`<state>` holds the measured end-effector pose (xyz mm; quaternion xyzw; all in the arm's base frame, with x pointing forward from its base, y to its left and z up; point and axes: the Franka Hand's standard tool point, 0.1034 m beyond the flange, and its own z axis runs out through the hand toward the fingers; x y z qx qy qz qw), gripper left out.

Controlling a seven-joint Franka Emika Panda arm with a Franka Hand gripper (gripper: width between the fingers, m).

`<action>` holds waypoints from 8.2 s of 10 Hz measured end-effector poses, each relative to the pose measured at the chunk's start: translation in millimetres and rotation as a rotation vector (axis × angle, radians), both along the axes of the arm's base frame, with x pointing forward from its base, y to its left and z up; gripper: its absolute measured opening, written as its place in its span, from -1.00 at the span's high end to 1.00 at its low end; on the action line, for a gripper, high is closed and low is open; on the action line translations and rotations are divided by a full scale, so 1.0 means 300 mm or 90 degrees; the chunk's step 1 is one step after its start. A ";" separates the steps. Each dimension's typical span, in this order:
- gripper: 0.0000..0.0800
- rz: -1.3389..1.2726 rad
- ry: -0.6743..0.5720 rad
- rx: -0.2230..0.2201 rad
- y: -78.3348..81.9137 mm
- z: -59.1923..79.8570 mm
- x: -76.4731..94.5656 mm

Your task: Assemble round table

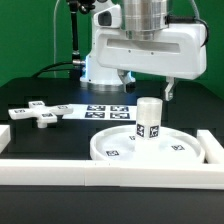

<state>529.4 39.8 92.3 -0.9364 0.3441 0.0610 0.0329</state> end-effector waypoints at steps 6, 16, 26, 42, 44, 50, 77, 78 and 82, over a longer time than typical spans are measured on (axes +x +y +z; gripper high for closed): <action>-0.62 0.283 -0.025 0.029 -0.117 0.011 -0.088; -0.62 0.206 -0.014 0.003 -0.490 -0.030 -0.164; -0.62 0.199 -0.109 -0.105 -0.631 -0.081 -0.266; -0.62 0.258 -0.079 -0.114 -0.709 -0.176 -0.349; -0.62 0.261 -0.078 -0.113 -0.702 -0.177 -0.347; -0.62 0.270 -0.071 -0.109 -0.681 -0.199 -0.352; -0.62 0.218 -0.039 0.016 -0.690 -0.070 -0.268; -0.62 0.216 -0.022 0.032 -0.698 -0.079 -0.257; -0.62 0.212 0.027 0.076 -0.730 -0.110 -0.244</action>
Offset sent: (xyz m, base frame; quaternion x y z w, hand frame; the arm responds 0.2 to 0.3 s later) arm -0.0323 -0.0184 0.0120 -0.0254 -0.0120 -0.2044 0.9785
